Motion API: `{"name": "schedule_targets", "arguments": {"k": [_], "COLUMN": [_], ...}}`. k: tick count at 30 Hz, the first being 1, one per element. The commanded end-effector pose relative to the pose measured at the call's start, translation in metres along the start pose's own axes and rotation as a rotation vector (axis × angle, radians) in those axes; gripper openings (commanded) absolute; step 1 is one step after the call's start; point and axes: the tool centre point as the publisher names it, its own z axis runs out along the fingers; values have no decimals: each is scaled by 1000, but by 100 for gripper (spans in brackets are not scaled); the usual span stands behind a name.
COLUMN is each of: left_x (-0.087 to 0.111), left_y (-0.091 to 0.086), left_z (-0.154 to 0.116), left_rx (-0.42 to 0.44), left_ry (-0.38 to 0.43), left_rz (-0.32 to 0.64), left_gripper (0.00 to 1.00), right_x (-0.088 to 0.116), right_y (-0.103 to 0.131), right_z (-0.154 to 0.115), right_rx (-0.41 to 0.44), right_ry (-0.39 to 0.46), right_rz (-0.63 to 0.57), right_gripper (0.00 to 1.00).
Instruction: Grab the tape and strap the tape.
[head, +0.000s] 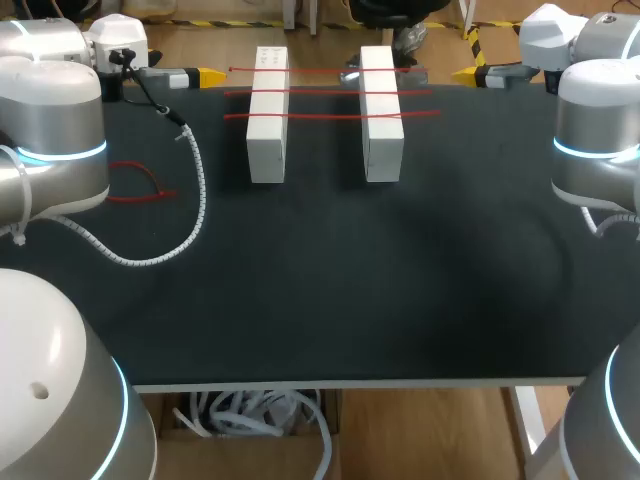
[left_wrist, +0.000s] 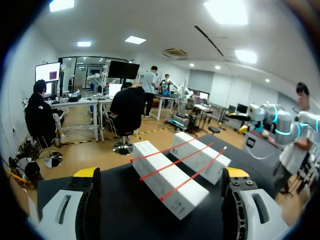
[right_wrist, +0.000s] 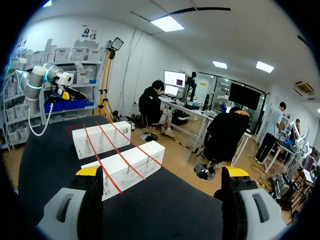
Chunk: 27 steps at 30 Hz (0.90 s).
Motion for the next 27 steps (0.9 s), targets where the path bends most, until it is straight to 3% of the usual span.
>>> {"name": "schedule_targets", "arguments": {"k": [1, 22, 27], "left_x": [0, 0, 3], "left_y": [0, 0, 9], "left_z": [0, 0, -4], "left_rx": [0, 0, 58], "left_ry": [-1, -1, 193], "left_rz": [1, 1, 116], "left_gripper": [100, 100, 100], "right_x": [0, 0, 0], "right_y": [-1, -1, -1], "right_z": [0, 0, 0], "right_rx": [-2, -2, -2], "right_ry": [1, 1, 1], "right_rz": [0, 0, 0], "right_gripper": [100, 100, 100]}}
